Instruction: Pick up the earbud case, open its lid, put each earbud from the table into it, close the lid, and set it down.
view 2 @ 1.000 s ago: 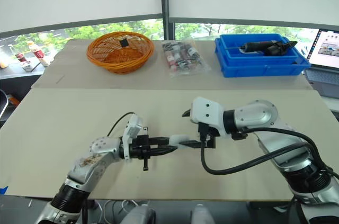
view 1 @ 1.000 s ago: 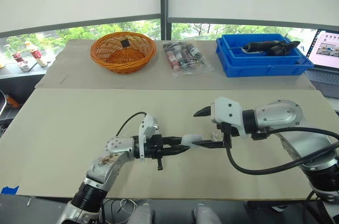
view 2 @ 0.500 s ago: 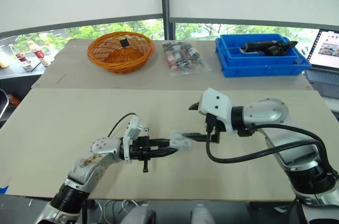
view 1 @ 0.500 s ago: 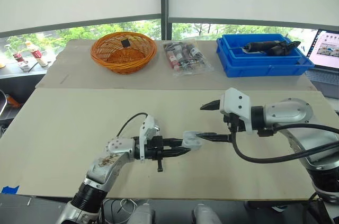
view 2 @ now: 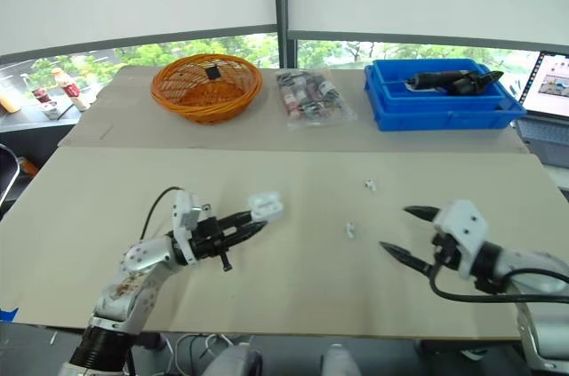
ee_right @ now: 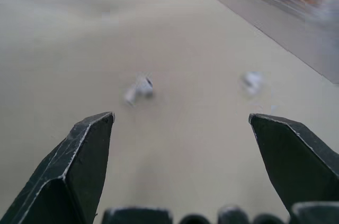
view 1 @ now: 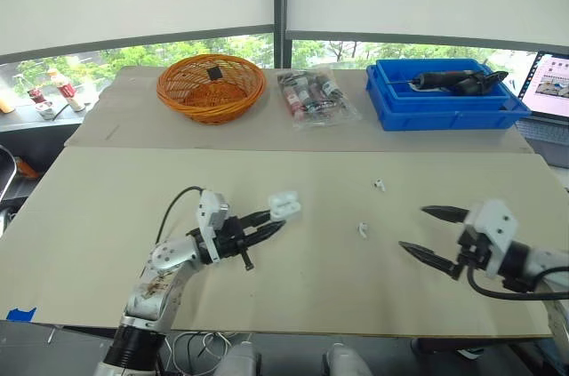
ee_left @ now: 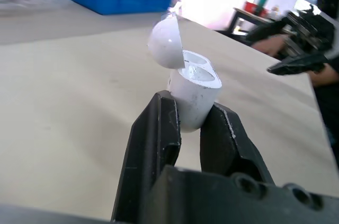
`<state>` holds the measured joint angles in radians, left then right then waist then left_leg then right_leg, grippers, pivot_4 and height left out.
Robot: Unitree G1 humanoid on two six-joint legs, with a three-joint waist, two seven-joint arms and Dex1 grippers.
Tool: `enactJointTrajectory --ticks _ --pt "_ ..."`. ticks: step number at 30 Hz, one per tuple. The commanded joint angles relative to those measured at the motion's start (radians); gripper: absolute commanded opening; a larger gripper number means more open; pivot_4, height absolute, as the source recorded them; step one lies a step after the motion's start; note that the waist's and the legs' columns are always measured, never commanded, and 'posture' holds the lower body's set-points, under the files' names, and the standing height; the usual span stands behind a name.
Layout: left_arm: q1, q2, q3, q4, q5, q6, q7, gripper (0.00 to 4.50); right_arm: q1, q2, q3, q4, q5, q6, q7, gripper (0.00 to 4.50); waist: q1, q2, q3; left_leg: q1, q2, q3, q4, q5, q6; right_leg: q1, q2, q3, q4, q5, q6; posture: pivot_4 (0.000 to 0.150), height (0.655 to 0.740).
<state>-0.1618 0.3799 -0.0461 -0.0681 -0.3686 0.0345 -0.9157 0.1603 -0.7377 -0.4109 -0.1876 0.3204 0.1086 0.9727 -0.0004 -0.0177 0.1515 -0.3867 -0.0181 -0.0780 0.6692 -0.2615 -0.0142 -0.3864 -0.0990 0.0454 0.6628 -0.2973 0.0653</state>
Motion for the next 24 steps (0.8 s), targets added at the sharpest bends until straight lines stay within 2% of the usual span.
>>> enactJointTrajectory --ticks 1,6,10,17,24 --pt "-0.004 -0.009 0.025 0.012 0.013 -0.079 0.013 0.50 0.074 0.007 -0.101 0.068 -0.014 -0.131 -0.012 4.50 0.000 0.000 0.000 0.000 0.000 0.000 0.000 0.000 0.000 0.000 0.000 0.000 0.000 0.000 0.000 0.150 0.7400" --pt "-0.025 -0.019 0.035 0.058 0.028 -0.140 0.030 0.50 0.161 -0.005 -0.168 0.160 0.005 -0.176 -0.003 4.50 -0.001 0.000 0.000 0.000 0.000 0.000 0.000 0.000 0.000 0.000 0.000 0.000 0.000 0.000 0.000 0.150 0.7400" --pt "-0.038 -0.021 0.033 0.075 0.031 -0.155 0.035 0.50 0.192 -0.007 -0.178 0.151 0.016 -0.174 -0.003 4.50 -0.004 0.000 0.000 0.001 0.000 0.001 -0.001 0.000 0.000 0.001 0.000 0.000 0.000 0.000 0.000 0.150 0.7400" --pt "-0.055 -0.024 0.030 0.066 0.039 -0.149 0.052 0.50 0.220 0.008 -0.102 -0.034 0.054 -0.033 -0.031 4.50 -0.012 0.000 0.000 0.001 0.000 0.000 -0.001 0.000 0.000 0.001 0.000 0.000 0.000 0.000 0.000 0.150 0.7400" --pt "-0.057 -0.019 0.020 0.038 0.045 -0.122 0.070 0.50 0.067 0.103 0.099 -0.212 -0.004 0.171 -0.259 4.50 -0.012 0.001 0.000 0.001 0.000 -0.001 -0.001 0.000 0.000 0.001 0.000 0.000 0.000 0.000 0.000 0.150 0.7400"
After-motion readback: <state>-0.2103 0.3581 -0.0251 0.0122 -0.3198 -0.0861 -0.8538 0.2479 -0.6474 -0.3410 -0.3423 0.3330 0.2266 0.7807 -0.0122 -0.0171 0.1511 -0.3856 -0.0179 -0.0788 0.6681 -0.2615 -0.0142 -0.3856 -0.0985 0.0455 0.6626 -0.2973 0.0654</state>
